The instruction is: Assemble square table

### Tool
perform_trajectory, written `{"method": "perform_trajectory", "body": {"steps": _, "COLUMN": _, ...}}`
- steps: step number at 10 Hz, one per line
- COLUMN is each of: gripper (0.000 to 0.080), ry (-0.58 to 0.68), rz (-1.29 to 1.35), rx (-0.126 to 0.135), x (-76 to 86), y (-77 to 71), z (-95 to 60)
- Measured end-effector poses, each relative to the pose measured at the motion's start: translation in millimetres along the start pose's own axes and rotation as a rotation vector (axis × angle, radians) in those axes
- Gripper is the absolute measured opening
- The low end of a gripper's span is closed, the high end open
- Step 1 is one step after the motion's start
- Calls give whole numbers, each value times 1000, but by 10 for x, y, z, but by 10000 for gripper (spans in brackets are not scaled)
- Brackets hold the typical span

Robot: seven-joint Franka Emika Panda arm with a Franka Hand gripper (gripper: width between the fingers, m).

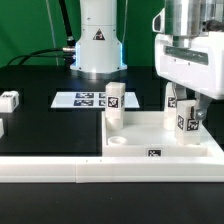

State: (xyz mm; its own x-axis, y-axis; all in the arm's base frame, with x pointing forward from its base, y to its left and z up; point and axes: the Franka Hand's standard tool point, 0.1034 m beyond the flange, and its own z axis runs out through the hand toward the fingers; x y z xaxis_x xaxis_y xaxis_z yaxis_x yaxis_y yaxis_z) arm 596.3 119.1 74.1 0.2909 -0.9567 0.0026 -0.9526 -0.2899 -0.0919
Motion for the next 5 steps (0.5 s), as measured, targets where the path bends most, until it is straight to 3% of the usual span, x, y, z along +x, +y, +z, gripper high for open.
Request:
{"method": "perform_trajectory", "body": {"steps": 1, "gripper": 501, "ry": -2, "rz": -42, "rx": -5, "x": -4, "y": 5, "z": -3}}
{"method": "perform_trajectory", "body": {"steps": 2, "gripper": 618, "ry": -5, "rz": -160, "rx": -12, "x": -8, "y": 9, "z": -4}}
{"method": "perform_trajectory", "body": {"steps": 5, "gripper": 647, "ry": -7, "rz": -468, "rx": -10, "x": 2, "y": 7, "z": -6}}
